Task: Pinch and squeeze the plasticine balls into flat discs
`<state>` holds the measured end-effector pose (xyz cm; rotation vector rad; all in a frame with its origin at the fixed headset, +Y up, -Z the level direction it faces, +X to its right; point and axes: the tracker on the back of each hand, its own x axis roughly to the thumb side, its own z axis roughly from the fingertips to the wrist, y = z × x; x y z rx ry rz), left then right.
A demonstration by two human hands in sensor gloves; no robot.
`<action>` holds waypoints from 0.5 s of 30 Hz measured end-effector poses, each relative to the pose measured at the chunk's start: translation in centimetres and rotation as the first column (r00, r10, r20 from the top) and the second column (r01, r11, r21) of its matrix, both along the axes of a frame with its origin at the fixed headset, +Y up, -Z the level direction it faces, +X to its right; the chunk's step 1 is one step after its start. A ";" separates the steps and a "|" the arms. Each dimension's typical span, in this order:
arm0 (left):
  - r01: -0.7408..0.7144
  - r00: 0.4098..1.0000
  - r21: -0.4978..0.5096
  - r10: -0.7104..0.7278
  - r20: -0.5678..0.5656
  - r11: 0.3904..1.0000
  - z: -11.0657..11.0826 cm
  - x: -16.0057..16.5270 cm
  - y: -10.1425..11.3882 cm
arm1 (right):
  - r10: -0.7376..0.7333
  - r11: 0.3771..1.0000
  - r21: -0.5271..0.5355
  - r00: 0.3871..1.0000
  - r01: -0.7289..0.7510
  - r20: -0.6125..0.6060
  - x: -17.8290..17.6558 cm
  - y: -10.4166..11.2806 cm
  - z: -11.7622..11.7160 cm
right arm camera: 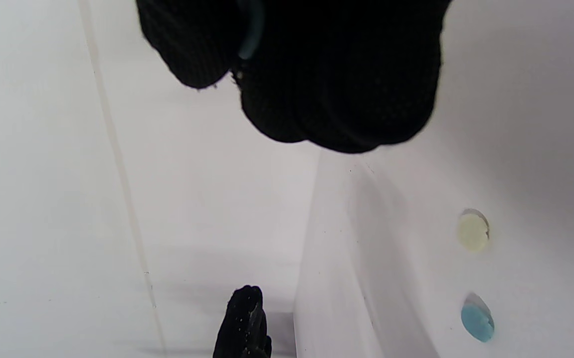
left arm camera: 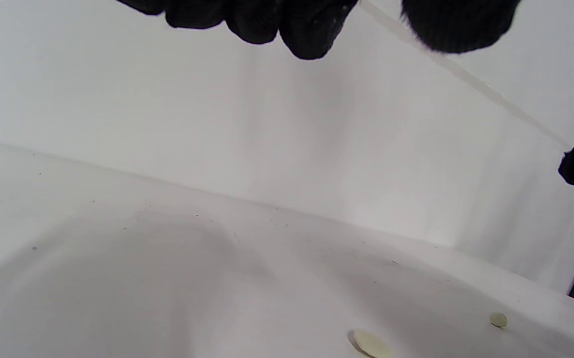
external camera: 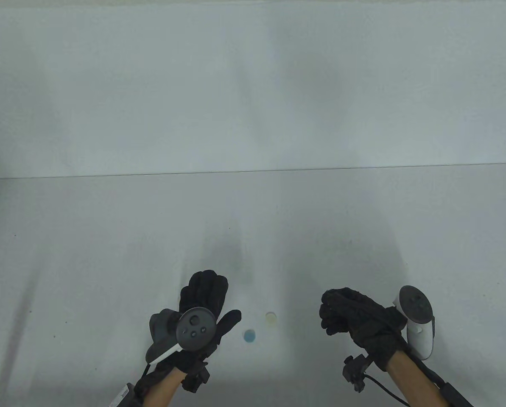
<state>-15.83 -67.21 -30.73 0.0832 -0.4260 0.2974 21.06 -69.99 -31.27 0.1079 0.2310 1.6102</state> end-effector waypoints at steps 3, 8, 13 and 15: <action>-0.004 1.000 0.008 0.004 0.000 1.000 0.1 0.0 0.2 | 0.027 0.999 0.017 1.000 -0.028 0.015 0.0 0.1 0.1; -0.006 1.000 0.013 0.006 0.003 1.000 0.1 0.0 0.2 | 0.048 0.999 0.017 0.998 -0.049 0.039 0.1 0.2 0.1; -0.002 1.000 0.011 0.002 -0.001 1.000 0.1 -0.1 0.2 | -0.063 0.997 -0.040 0.996 0.061 -0.061 0.2 -0.9 -0.3; -0.004 1.000 0.017 0.004 -0.005 1.000 0.1 -0.1 0.2 | -0.114 0.991 -0.077 0.991 0.108 -0.070 0.2 -1.2 -0.3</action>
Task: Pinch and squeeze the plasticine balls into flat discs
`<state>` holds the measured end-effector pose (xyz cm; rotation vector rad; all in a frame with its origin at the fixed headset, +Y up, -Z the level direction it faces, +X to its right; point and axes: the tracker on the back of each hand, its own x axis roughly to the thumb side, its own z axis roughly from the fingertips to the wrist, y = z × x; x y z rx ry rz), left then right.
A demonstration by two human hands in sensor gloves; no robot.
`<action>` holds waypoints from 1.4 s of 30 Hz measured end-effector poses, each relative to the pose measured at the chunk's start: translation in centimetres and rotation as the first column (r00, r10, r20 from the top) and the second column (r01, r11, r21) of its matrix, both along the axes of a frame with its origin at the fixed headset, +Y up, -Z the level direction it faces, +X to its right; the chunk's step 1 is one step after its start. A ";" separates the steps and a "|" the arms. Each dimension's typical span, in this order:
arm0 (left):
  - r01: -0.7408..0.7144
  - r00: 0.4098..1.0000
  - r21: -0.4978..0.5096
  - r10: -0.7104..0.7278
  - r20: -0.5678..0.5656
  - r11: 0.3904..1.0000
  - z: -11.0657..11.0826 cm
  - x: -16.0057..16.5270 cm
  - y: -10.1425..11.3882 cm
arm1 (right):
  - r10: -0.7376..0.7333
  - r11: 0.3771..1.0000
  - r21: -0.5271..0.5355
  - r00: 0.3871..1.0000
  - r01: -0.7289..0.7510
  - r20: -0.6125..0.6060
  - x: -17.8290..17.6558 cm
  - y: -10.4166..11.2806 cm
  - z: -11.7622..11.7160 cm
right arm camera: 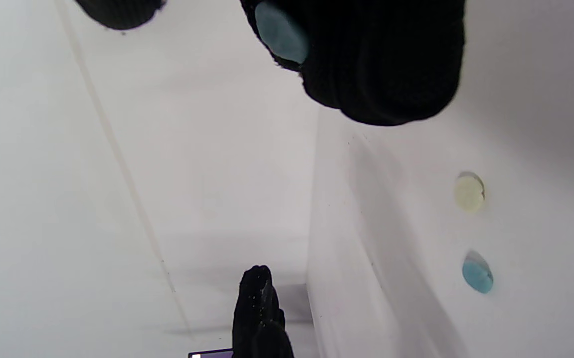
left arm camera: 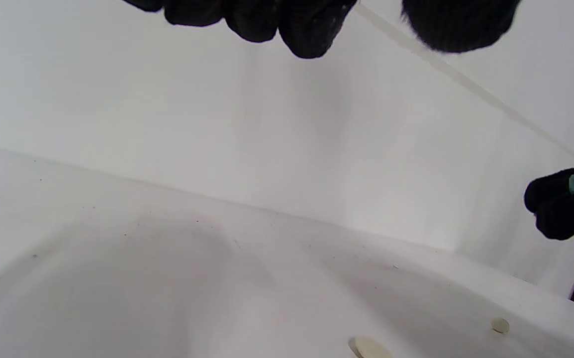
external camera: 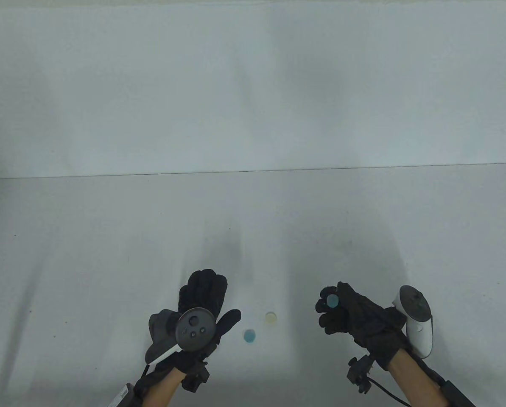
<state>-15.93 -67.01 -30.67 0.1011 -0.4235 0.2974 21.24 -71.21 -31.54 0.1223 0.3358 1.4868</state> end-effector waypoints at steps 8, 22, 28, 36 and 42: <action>0.000 1.000 -0.002 0.000 -0.001 1.000 0.0 0.0 0.0 | 0.099 0.995 0.004 0.990 -0.099 0.098 0.2 0.5 0.1; 0.005 1.000 0.001 -0.005 0.000 1.000 0.0 0.0 0.1 | 0.042 0.999 0.012 0.999 -0.042 0.028 0.0 0.5 0.2; 0.007 1.000 -0.002 -0.007 0.000 1.000 0.0 0.0 0.1 | 0.001 1.000 0.024 1.000 -0.001 -0.013 -0.3 0.6 0.0; 0.003 1.000 -0.001 -0.003 0.002 1.000 0.0 0.0 0.1 | 0.036 0.993 0.109 0.999 -0.039 0.025 -0.4 1.5 0.2; 0.003 1.000 -0.001 -0.003 0.003 1.000 0.0 0.1 0.1 | 0.009 0.998 0.061 1.000 -0.010 0.022 -0.2 0.7 0.1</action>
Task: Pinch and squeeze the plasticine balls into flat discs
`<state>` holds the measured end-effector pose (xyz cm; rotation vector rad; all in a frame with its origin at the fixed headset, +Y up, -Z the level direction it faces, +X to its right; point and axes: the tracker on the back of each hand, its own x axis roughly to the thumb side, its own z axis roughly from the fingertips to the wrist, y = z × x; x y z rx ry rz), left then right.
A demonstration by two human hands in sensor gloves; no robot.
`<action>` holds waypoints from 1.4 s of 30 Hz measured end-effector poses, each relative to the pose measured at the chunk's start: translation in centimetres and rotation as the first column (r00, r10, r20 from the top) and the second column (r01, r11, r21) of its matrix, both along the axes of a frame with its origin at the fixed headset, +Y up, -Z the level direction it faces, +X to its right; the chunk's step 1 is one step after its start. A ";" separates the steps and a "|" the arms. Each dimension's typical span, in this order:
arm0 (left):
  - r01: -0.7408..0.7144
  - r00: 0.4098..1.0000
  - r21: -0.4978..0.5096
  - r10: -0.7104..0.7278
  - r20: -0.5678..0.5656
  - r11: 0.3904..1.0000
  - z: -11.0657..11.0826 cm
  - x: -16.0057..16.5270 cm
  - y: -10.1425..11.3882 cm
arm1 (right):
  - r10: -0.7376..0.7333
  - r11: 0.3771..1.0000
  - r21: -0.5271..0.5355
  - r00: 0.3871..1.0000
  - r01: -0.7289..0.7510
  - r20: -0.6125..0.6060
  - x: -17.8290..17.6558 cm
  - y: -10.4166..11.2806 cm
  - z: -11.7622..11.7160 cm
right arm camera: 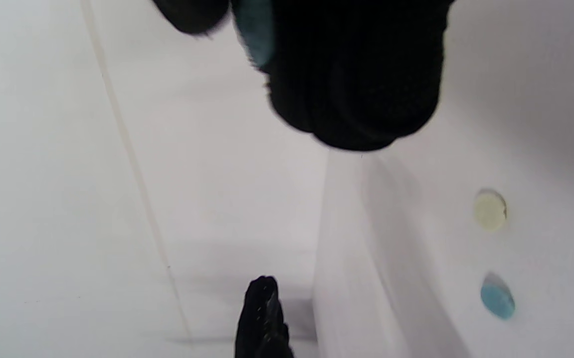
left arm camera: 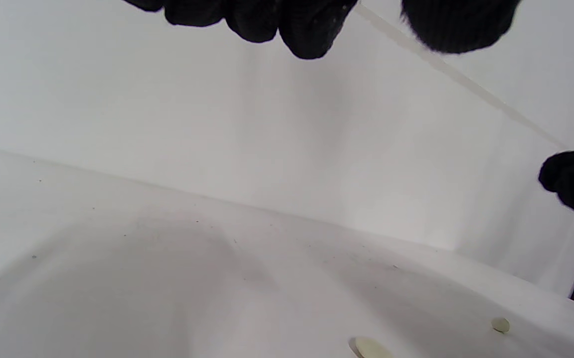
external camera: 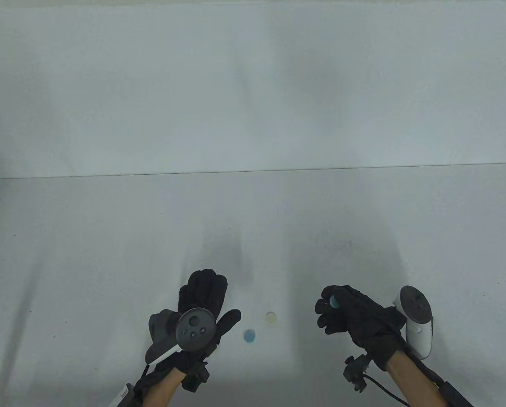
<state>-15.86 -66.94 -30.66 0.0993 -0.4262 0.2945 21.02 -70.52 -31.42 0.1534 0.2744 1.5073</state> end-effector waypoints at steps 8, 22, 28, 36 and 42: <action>0.002 1.000 -0.008 -0.002 0.001 1.000 0.0 0.0 -0.1 | 0.055 0.998 0.002 0.998 -0.055 0.022 0.2 0.0 -0.1; 0.003 1.000 -0.006 -0.003 0.001 1.000 0.0 0.0 -0.1 | 0.030 1.000 -0.003 0.999 -0.030 0.034 0.3 0.0 0.0; 0.001 1.000 -0.007 -0.001 0.001 1.000 0.0 0.0 -0.1 | 0.085 0.996 -0.015 0.991 -0.084 0.108 0.6 0.1 0.1; -0.001 1.000 0.000 0.001 0.001 1.000 0.1 -0.1 0.0 | 0.137 0.990 0.024 0.979 -0.142 0.151 0.4 0.8 0.3; -0.004 1.000 0.004 0.004 -0.003 1.000 0.1 -0.5 0.1 | -0.013 1.000 -0.018 1.000 0.013 0.014 -0.2 -0.2 0.1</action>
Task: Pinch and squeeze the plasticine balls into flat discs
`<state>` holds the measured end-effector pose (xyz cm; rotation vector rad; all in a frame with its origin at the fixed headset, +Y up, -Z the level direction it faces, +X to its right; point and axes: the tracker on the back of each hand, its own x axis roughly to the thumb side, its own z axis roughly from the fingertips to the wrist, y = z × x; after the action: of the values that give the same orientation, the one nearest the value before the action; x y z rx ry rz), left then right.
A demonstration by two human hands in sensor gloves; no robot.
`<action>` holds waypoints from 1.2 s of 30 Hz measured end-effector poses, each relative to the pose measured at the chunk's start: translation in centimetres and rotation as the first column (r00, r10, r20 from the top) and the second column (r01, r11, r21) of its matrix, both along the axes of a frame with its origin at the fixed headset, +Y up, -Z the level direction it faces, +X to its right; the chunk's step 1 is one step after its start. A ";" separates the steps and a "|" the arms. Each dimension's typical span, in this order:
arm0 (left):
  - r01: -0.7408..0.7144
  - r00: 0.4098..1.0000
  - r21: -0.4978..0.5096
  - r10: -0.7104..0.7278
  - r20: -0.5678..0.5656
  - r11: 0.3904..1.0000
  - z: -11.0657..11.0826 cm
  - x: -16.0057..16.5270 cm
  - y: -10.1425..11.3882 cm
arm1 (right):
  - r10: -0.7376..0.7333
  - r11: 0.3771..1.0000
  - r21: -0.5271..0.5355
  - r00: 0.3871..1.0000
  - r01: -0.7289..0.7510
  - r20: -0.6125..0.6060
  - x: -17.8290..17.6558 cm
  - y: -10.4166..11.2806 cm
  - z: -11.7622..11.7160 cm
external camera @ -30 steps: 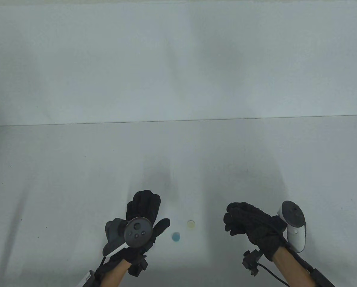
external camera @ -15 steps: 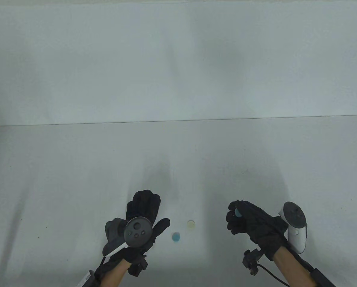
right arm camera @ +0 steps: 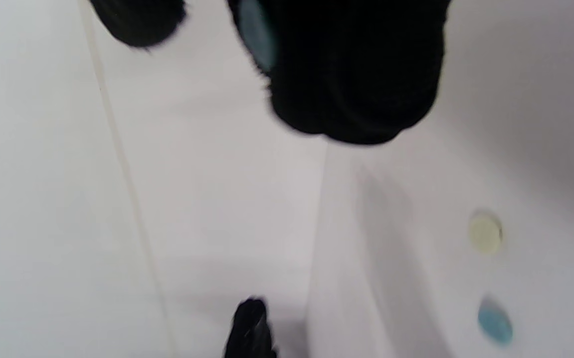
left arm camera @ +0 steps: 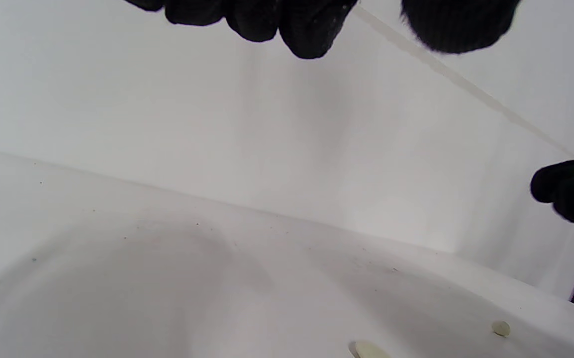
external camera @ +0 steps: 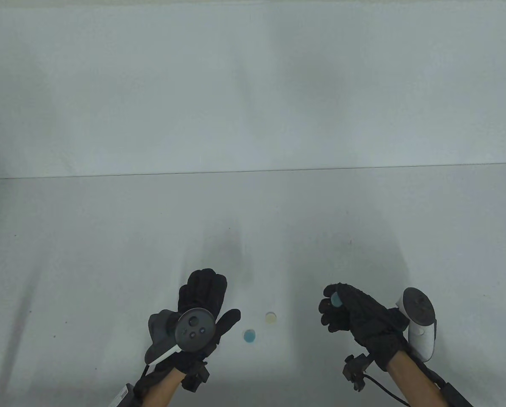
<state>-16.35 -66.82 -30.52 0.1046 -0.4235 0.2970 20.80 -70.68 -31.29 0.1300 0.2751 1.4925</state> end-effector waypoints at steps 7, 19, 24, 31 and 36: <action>0.001 1.000 -0.004 -0.001 -0.002 1.000 -0.1 -0.1 -0.1 | 0.066 0.998 0.009 0.997 -0.066 0.041 -0.1 0.1 -0.1; -0.001 1.000 0.004 0.001 0.002 1.000 -0.1 0.0 0.0 | 0.131 0.990 0.030 0.982 -0.136 0.135 0.5 0.6 0.0; -0.003 1.000 0.006 0.003 0.003 1.000 -0.1 0.0 0.0 | 0.025 1.000 0.014 0.998 -0.026 0.057 0.6 0.2 -0.1; -0.005 1.000 0.010 0.005 0.001 1.000 -0.1 0.2 0.0 | 0.062 0.998 0.001 0.998 -0.062 0.023 0.4 0.1 -0.1; -0.008 1.000 0.012 0.008 0.005 1.000 0.0 0.4 0.0 | 0.159 0.987 0.012 0.987 -0.159 0.027 0.6 0.4 -0.3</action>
<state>-15.96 -66.79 -30.57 0.1177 -0.4304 0.3029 21.37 -70.25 -31.54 0.1017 0.2594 1.6537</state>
